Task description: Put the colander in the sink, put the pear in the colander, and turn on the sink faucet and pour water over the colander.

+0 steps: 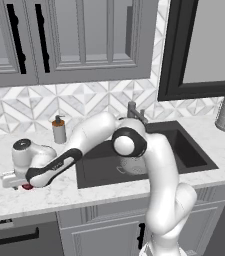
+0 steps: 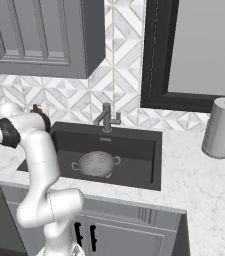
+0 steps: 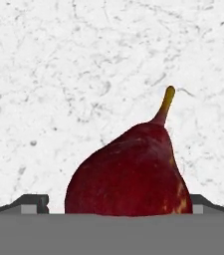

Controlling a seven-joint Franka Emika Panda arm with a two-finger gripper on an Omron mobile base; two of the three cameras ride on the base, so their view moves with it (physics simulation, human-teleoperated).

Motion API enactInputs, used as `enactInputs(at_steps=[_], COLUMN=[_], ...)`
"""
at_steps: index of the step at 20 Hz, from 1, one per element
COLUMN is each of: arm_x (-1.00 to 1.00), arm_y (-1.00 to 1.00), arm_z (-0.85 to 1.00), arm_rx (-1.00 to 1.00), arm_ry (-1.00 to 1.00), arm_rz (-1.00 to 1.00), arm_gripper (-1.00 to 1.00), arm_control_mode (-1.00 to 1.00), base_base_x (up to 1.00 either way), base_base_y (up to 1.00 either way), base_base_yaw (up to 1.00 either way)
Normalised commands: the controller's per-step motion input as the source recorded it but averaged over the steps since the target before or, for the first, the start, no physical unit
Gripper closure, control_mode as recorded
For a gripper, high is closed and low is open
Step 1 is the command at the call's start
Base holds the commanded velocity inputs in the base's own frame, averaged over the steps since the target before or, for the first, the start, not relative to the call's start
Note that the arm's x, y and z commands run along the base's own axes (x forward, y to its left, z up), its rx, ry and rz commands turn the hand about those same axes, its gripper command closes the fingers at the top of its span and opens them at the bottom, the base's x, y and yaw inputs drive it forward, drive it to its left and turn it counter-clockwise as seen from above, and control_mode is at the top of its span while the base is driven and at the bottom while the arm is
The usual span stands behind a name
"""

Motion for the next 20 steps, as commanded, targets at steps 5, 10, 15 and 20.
enactInputs(at_steps=[5,10,15,20], arm_x=[0.31,-0.03,-0.21,-0.34], arm_y=[0.24,0.01,-0.22,-0.67], arm_z=[-0.17,-0.21,-0.04,0.14], arm_rx=[0.01,0.00,0.00,0.00], arm_ry=[0.07,0.04,0.01,0.00], arm_rz=[0.12,0.15,0.11,0.01], arm_gripper=[1.00,1.00,1.00,1.00], arm_control_mode=[-1.00,-1.00,-1.00,-1.00], base_base_x=[0.00,0.00,0.00,0.00], base_base_y=[0.00,0.00,0.00,0.00], base_base_yaw=[0.00,0.00,0.00,0.00])
